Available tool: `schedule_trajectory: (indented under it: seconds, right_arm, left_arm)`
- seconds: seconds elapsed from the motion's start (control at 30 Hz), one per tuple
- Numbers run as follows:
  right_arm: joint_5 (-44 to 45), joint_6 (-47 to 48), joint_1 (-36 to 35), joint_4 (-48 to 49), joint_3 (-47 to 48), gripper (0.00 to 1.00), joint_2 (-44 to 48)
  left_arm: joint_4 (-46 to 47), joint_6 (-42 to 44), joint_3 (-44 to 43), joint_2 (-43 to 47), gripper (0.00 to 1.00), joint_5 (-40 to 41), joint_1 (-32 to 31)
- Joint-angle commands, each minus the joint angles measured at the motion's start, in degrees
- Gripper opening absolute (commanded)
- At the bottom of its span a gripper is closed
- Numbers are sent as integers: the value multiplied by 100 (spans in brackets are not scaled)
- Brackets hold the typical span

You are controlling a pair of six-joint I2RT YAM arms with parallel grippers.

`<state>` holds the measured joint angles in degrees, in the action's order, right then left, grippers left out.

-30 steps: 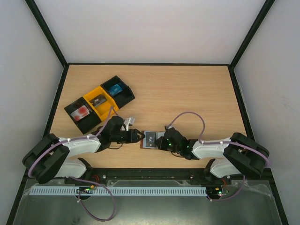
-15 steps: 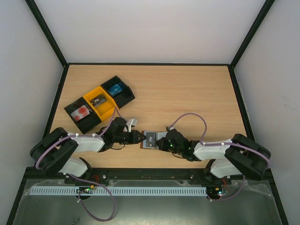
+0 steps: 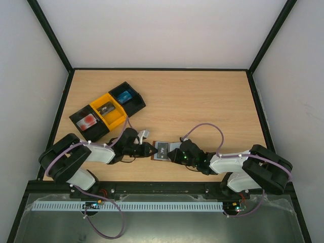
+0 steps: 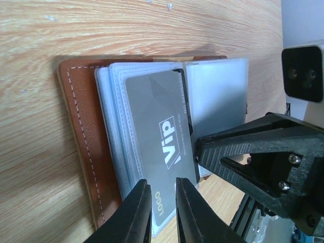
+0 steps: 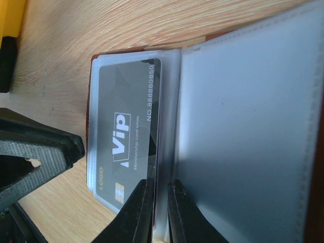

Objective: Take the credit cards out of the card holder

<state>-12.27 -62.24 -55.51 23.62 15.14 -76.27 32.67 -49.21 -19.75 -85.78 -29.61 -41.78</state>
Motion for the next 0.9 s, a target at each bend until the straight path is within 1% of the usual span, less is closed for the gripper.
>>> schedule_trajectory:
  seconds: [0.0, 0.27, 0.57, 0.73, 0.87]
  right_arm:
    - [-58, -110, -18, 191, -80, 11, -46]
    - [-65, -132, -15, 265, -83, 13, -94]
    - [-123, -122, -14, 359, -55, 12, -278]
    - [-243, -192, -20, 581, -123, 11, -320]
    - [-371, -290, -14, 841, -223, 11, -316]
  left_arm:
    - [82, 114, 1, -112, 17, -45, -23]
    - [91, 97, -4, -313, 15, -27, -45]
    - [-98, 113, -49, -441, 15, 147, -135]
    - [-61, 148, -42, -449, 15, 100, -171]
    - [-226, 195, -87, -449, 15, 201, -181]
